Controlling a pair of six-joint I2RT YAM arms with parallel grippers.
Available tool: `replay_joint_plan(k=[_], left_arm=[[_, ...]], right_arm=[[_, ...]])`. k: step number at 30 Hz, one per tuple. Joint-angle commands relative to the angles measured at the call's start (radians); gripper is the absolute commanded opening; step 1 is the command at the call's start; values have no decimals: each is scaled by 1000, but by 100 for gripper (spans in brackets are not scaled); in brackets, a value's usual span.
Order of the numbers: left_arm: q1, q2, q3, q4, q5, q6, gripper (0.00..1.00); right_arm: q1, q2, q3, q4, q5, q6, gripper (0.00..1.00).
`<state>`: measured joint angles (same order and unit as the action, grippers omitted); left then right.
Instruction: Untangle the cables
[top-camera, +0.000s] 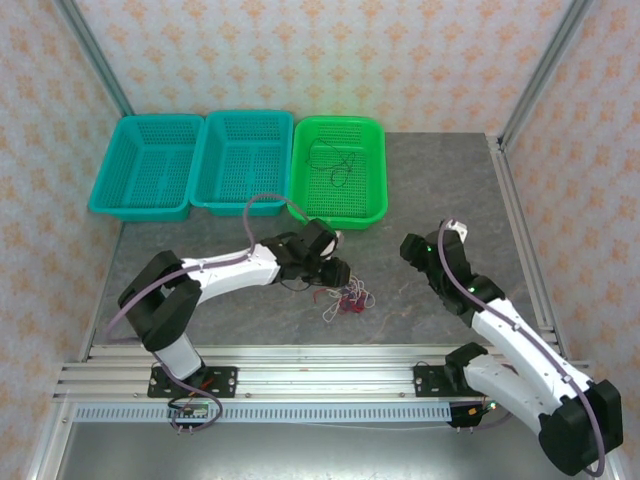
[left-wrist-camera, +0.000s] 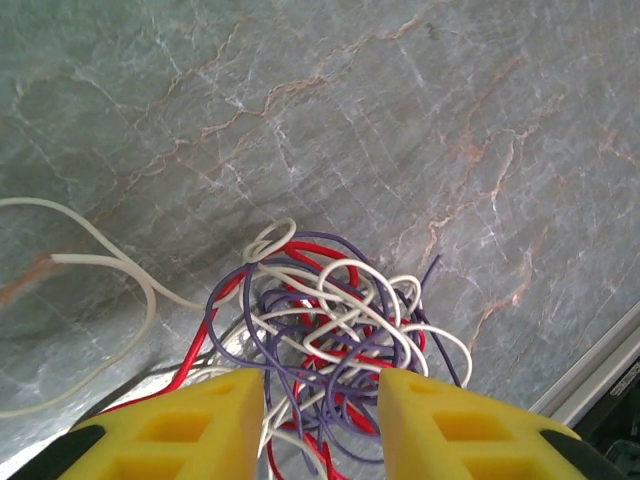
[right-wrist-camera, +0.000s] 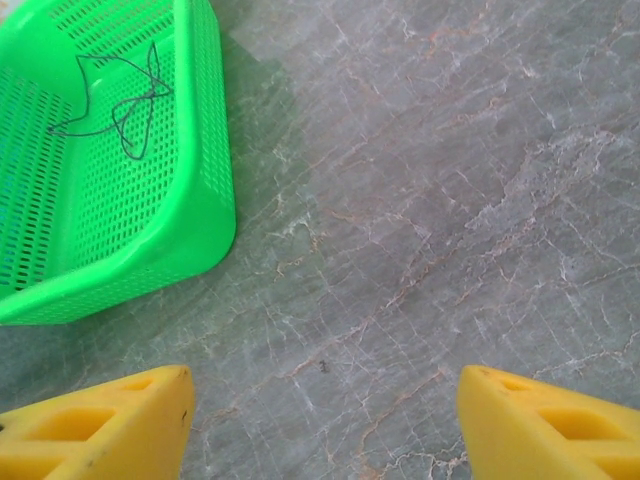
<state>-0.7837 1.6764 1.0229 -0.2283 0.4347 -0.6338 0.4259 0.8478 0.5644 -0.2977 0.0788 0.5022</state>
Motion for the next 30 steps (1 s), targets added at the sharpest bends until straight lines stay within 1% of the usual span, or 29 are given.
replay_joint_plan(k=[1,3,9,13,16,22,24,26,27,30], left_arm=[[0,32,-24,122,60,-97,40],[2,42,-48,176,84,-128,43],[15,75,-83,280,159,-184,42],[34,71,-117,336,187,-217,41],[46,73,-141,387,210,-246,34],[49,64,-144,390,219,-243,11],[49,65,-141,391,225,-240,7],[49,68,-137,395,242,-232,7],[49,70,-135,394,252,-223,10],[49,55,-129,325,247,-175,27]], right_arm=[[-2,19,10,2,-9,23,70],[-1,28,16,-2,-15,20,70],[-2,32,16,-11,-22,32,70],[-1,31,14,-16,-27,37,70],[-2,31,12,-16,-30,41,70],[-1,39,12,-27,-51,35,70],[-2,50,13,-28,-67,33,70],[-2,64,15,-27,-86,32,70],[-3,73,18,-28,-98,30,70],[-2,94,27,-32,-125,24,70]])
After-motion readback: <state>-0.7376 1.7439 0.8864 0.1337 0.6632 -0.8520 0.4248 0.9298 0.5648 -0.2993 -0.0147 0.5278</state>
